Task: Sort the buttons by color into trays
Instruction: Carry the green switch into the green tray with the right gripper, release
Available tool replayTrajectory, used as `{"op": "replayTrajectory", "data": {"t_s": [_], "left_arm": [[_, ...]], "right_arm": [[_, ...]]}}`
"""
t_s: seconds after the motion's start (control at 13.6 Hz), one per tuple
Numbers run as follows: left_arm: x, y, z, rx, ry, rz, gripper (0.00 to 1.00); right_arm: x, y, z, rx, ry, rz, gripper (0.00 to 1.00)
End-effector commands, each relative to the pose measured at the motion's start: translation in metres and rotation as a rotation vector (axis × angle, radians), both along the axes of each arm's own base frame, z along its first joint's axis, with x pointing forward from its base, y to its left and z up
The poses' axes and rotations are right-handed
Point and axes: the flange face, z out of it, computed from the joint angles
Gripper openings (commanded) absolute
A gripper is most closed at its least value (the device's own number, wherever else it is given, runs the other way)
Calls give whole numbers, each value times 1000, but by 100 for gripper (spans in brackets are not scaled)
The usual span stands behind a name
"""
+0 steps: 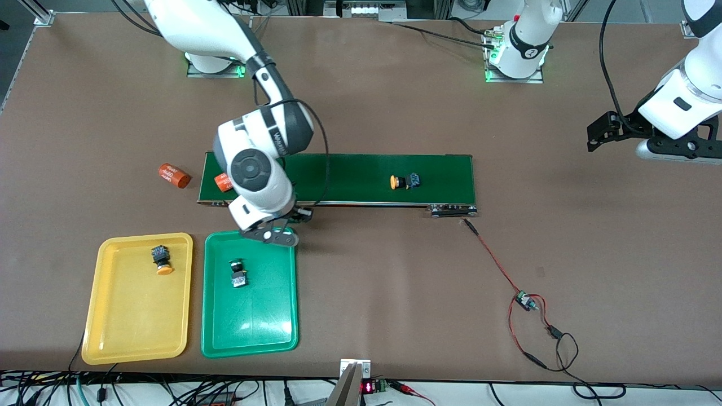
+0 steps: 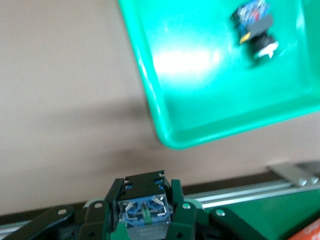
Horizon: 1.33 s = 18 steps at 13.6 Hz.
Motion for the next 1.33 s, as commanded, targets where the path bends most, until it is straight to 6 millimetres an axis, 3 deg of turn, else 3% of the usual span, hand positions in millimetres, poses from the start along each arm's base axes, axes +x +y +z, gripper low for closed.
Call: {"op": "replayTrajectory", "data": {"t_s": [0.0, 0.15, 0.44, 0.74, 0.96, 1.11, 1.18, 1.25], "left_arm": [[-3, -6, 7, -11, 4, -4, 100], [-2, -8, 12, -12, -7, -7, 100], [-3, -8, 11, -8, 2, -7, 100], [-2, -14, 10, 3, -2, -17, 100], [-1, -14, 10, 3, 1, -17, 100], [-2, -15, 10, 3, 1, -17, 100], [-2, -16, 10, 3, 0, -17, 100], [-2, -16, 10, 2, 1, -17, 100]], "right_arm": [[22, -6, -4, 29, -76, 65, 0], [37, -21, -17, 41, -127, 85, 0], [48, -23, -48, 41, -193, 168, 0], [66, -58, -85, 22, -225, 225, 0], [68, -63, -107, 18, -252, 236, 0], [69, -65, -110, 19, -248, 233, 0], [72, -72, -106, 25, -252, 218, 20], [72, -73, -104, 30, -247, 208, 99]]}}
